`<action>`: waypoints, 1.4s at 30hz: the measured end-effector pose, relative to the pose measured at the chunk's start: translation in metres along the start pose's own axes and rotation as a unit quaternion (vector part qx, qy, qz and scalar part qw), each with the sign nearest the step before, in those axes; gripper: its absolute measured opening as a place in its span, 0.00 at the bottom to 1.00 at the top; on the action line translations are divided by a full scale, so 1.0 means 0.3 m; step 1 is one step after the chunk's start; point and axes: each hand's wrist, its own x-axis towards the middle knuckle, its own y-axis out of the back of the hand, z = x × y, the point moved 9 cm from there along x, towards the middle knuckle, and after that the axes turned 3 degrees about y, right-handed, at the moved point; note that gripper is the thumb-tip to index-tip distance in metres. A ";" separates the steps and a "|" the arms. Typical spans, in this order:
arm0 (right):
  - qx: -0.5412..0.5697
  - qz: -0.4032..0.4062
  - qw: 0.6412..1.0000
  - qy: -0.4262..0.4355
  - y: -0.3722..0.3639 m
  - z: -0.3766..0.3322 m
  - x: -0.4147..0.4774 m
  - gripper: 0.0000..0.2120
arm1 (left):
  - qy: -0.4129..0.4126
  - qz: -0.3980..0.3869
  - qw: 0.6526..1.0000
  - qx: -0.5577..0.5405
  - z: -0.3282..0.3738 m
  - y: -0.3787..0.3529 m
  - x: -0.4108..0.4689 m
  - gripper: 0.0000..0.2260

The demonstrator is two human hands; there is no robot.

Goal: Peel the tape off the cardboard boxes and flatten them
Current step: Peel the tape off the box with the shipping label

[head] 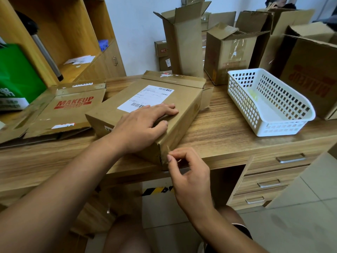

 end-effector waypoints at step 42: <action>0.076 -0.124 0.980 -0.137 -0.004 0.041 -0.016 0.21 | 0.047 -0.009 0.999 -0.026 -0.023 -0.004 -0.013 0.22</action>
